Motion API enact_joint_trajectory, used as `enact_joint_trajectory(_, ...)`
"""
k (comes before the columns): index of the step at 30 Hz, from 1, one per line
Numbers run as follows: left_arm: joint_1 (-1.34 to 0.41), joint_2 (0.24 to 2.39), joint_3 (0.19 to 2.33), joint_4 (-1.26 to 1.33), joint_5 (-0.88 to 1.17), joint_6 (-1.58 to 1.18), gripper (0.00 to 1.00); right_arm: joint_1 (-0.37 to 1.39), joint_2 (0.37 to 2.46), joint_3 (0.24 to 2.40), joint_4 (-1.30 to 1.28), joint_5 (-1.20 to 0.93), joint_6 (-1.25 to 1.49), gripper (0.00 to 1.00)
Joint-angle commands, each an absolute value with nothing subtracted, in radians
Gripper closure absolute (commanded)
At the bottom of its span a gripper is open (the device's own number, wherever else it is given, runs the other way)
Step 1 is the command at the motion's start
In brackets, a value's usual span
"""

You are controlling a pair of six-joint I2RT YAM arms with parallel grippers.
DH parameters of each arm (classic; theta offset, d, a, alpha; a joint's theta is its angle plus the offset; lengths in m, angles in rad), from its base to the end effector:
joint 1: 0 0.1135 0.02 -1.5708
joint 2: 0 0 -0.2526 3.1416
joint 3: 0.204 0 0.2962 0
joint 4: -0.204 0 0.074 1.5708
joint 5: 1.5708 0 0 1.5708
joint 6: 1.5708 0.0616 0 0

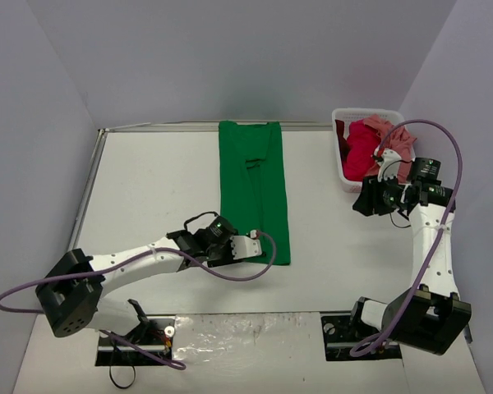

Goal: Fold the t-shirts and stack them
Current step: Rotate the tshirt 90 degrees, then grab the bottom of the folded rectangular tshirt with both arms

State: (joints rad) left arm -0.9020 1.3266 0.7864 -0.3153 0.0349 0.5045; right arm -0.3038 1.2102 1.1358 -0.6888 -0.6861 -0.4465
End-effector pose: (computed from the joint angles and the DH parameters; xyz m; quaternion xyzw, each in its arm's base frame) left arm 0.2013 -0.2582 0.1586 0.6104 0.7104 -0.0851 0.3399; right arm 0.3099 -0.0562 0.3040 -0.1936 0.8544 0.1522 0.4576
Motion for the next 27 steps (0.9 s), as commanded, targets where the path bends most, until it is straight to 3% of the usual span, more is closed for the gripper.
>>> enact_joint_trajectory(1, -0.923, 1.361, 0.790, -0.278, 0.020, 0.486, 0.60, -0.322, 1.184, 1.123, -0.667, -0.709, -0.420, 0.60)
enact_joint_trajectory(25, -0.960, 1.525, 0.822, -0.296, 0.048, 0.480, 0.63, -0.347, 1.154, 1.106, -0.653, -0.729, -0.431, 0.59)
enact_joint_trajectory(27, -0.965, 1.534, 0.824, -0.299, 0.048, 0.480, 0.67, -0.347, 1.155, 1.106, -0.652, -0.730, -0.433, 0.59)
